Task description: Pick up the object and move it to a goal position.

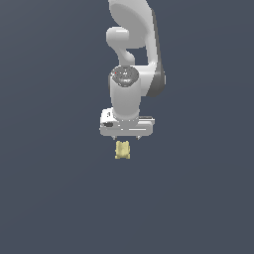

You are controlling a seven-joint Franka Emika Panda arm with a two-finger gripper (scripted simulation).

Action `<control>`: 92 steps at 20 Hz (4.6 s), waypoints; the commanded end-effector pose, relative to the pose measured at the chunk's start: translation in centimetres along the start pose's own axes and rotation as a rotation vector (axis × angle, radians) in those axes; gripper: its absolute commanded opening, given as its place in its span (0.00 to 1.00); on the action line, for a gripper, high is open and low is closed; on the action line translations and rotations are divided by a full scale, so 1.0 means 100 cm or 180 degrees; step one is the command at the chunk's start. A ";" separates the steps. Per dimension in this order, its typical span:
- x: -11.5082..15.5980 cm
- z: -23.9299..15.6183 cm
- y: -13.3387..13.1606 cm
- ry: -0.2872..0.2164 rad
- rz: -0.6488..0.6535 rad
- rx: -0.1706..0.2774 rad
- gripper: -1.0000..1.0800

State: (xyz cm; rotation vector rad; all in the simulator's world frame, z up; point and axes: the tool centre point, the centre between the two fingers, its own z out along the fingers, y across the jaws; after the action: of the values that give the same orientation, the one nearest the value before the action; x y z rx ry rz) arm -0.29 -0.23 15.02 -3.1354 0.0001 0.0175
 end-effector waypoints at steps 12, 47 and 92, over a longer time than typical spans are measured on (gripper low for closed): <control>0.006 -0.012 -0.014 0.0057 -0.0236 -0.0023 0.96; -0.001 0.107 0.019 0.0034 0.0009 -0.0020 0.96; -0.058 -0.041 0.005 0.0036 0.0010 -0.0020 0.00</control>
State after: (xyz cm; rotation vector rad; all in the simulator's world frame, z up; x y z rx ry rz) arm -5.73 -0.83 18.49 -3.1418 0.0048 -0.0018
